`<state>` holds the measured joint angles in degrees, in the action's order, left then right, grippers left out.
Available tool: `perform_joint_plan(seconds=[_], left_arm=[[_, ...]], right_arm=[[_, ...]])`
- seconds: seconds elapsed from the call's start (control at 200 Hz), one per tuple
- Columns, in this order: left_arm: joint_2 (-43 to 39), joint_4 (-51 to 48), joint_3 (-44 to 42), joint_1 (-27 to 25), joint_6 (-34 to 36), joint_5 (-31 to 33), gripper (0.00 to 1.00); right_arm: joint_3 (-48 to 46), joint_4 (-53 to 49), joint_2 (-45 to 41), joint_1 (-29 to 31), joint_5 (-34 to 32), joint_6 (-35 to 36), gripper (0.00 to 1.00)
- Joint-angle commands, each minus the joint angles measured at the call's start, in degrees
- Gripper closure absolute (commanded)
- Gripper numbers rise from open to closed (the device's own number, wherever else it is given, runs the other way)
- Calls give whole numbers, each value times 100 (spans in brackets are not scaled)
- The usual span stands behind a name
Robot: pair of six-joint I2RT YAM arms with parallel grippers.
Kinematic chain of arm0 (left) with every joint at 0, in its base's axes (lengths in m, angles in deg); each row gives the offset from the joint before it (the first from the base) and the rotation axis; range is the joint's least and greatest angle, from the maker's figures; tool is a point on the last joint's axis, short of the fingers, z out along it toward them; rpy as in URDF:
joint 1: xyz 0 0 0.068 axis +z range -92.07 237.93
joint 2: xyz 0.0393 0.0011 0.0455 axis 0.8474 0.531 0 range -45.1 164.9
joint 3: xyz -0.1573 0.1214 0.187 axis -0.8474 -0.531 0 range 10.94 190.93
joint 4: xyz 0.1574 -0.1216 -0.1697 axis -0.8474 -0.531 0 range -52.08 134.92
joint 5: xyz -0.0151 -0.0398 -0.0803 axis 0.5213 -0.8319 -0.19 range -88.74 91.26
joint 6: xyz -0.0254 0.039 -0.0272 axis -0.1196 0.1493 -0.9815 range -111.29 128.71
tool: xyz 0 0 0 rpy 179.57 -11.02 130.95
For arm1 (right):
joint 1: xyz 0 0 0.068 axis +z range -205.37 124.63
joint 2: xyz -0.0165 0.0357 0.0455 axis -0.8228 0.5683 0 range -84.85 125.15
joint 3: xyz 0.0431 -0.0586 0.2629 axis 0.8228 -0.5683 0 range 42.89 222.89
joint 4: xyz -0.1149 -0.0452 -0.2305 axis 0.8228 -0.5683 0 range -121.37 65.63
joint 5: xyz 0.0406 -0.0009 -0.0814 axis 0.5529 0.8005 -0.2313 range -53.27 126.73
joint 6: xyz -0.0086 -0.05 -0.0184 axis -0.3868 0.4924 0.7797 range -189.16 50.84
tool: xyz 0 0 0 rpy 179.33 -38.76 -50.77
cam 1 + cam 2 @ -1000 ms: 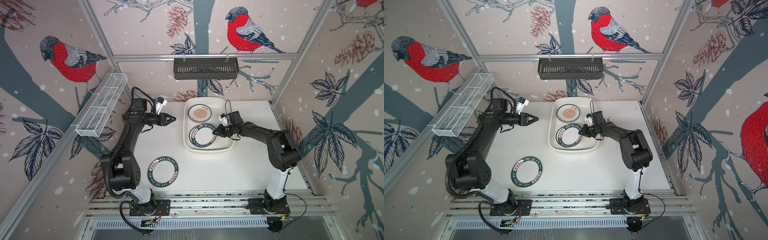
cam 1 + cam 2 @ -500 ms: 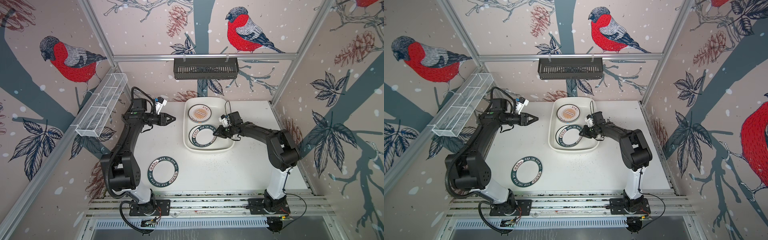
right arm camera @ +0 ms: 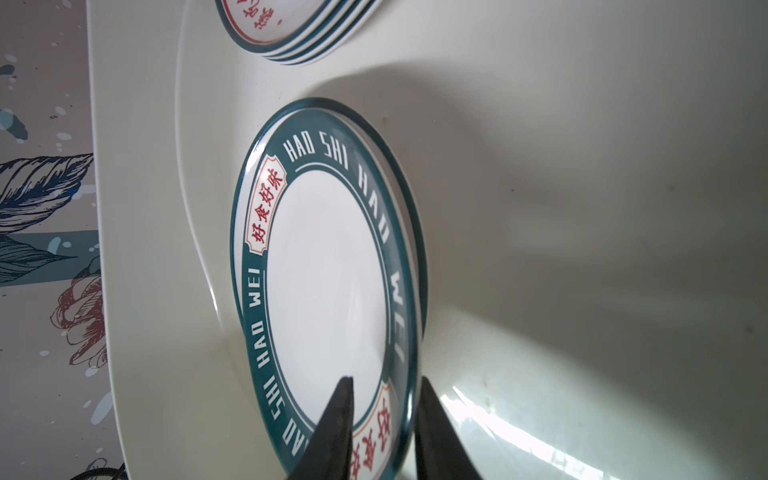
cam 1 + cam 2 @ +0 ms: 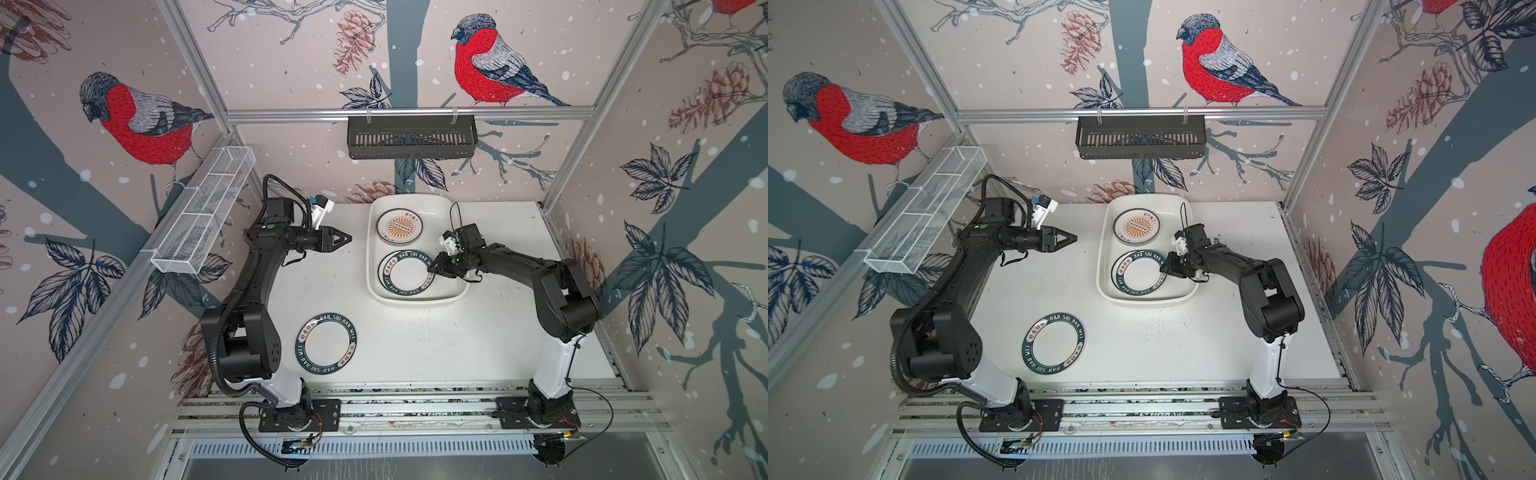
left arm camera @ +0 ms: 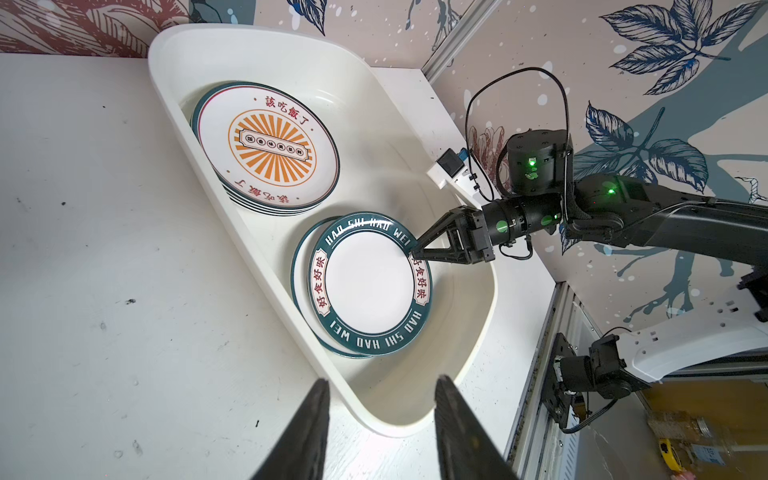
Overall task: Place the plates into the plastic bin on the countertop
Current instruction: 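Lower the plate flat into the bin with the right gripper while the left withdraws, then open and lift the right gripper while the left gripper moves toward the last plate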
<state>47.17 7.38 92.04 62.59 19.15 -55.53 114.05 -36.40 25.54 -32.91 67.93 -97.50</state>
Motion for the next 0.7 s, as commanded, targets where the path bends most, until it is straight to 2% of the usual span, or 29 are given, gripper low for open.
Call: perform_joint_plan(seconds=[0.0,0.31,0.4,0.57,0.695], left_arm=[[-47,89,-18,8,-2,-59,57],[-69,93,-6,9,1,-18,57],[-77,5,22,11,136,84,54],[-153,-358,79,27,689,413,42],[-119,-1039,115,26,1646,703,38]], right_arm=[[64,-62,9,16,-88,82,71],[128,-71,27,13,-67,92,70],[148,-88,7,13,-88,100,70],[169,-73,-97,13,-145,115,70],[171,-89,-315,17,-222,127,70]])
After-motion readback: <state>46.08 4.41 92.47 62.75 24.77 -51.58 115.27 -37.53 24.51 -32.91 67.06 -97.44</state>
